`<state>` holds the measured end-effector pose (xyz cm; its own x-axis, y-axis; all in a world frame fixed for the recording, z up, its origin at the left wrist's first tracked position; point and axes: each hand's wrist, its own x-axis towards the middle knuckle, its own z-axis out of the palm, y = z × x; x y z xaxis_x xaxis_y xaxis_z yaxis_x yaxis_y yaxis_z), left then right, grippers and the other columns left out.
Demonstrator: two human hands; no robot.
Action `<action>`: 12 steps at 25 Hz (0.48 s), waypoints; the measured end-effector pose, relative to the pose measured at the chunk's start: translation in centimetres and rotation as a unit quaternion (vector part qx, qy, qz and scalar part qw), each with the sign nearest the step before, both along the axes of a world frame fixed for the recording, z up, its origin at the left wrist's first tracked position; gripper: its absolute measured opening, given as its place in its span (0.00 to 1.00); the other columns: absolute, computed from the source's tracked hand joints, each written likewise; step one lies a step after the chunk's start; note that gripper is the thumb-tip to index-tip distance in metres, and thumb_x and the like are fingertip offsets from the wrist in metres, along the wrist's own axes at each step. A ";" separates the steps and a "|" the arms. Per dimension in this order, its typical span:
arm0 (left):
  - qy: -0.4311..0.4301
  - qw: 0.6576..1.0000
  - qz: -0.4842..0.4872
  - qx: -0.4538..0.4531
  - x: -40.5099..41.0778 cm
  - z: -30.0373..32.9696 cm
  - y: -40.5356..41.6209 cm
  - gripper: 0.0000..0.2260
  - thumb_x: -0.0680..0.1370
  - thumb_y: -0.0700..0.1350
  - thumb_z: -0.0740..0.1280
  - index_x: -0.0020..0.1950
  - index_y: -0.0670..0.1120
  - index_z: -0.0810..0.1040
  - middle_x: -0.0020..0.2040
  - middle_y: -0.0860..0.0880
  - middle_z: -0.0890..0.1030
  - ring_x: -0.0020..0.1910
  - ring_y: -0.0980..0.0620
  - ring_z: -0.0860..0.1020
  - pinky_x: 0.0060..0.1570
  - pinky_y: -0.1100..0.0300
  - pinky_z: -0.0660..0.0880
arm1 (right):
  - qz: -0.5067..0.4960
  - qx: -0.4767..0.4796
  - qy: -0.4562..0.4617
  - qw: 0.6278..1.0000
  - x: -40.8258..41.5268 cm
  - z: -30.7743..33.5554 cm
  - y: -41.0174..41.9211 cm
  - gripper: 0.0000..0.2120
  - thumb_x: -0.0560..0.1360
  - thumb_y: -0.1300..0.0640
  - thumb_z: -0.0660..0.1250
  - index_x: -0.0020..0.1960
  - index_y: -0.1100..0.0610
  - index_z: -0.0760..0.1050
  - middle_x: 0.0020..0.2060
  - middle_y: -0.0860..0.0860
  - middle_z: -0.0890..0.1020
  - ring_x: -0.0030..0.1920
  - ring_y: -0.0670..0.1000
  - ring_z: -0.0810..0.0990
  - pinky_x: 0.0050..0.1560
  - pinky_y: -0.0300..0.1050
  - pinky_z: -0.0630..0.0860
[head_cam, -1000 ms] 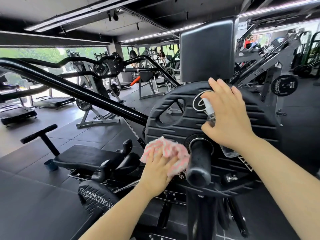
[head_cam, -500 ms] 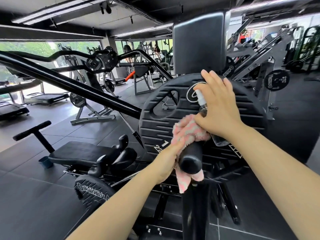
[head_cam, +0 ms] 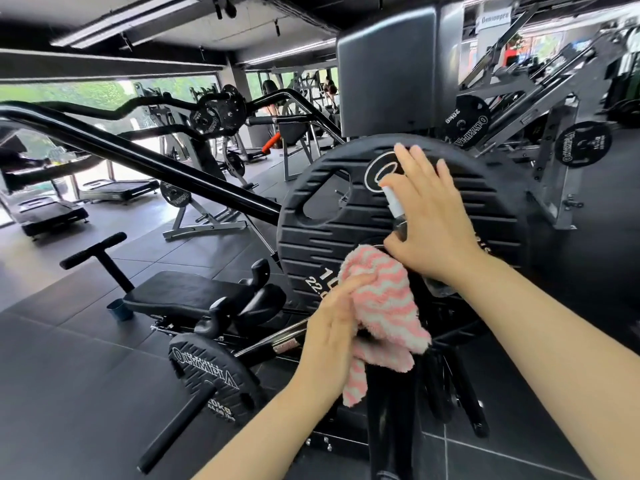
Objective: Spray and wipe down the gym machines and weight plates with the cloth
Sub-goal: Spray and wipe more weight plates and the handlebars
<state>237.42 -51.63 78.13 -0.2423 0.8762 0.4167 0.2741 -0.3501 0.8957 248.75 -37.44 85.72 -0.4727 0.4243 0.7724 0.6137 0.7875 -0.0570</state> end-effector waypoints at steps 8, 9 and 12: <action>0.123 0.953 0.208 0.180 2.9 -3.7 0.2 0.11 0.73 0.33 0.66 0.51 0.45 0.82 0.68 0.50 0.66 0.67 0.68 0.66 0.61 0.74 0.65 | 0.124 -0.089 0.089 0.984 3.9 -6.2 -2.3 0.30 0.63 0.63 0.65 0.66 0.57 0.67 0.63 0.55 0.73 0.62 0.51 0.67 0.63 0.44 0.65; 0.134 0.945 0.234 0.183 3.3 -4.3 0.1 0.10 0.73 0.35 0.65 0.51 0.45 0.82 0.69 0.47 0.65 0.67 0.68 0.66 0.62 0.73 0.65 | 0.136 -0.106 0.096 0.980 4.4 -7.3 -3.0 0.30 0.63 0.63 0.65 0.65 0.55 0.65 0.58 0.54 0.74 0.57 0.51 0.68 0.56 0.43 0.67; 0.126 0.949 0.268 0.108 3.0 -7.8 -1.1 0.11 0.72 0.34 0.65 0.50 0.45 0.83 0.68 0.40 0.68 0.64 0.67 0.69 0.60 0.74 0.66 | 0.148 -0.216 0.074 0.962 6.1 -12.4 -4.8 0.33 0.65 0.67 0.68 0.65 0.49 0.62 0.51 0.52 0.74 0.45 0.46 0.69 0.44 0.43 0.67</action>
<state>240.46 -52.77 70.30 -0.4976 0.5423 0.6770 0.6615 -0.2676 0.7006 254.89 -42.22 73.34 -0.5200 0.5854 0.6220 0.3261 0.8091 -0.4888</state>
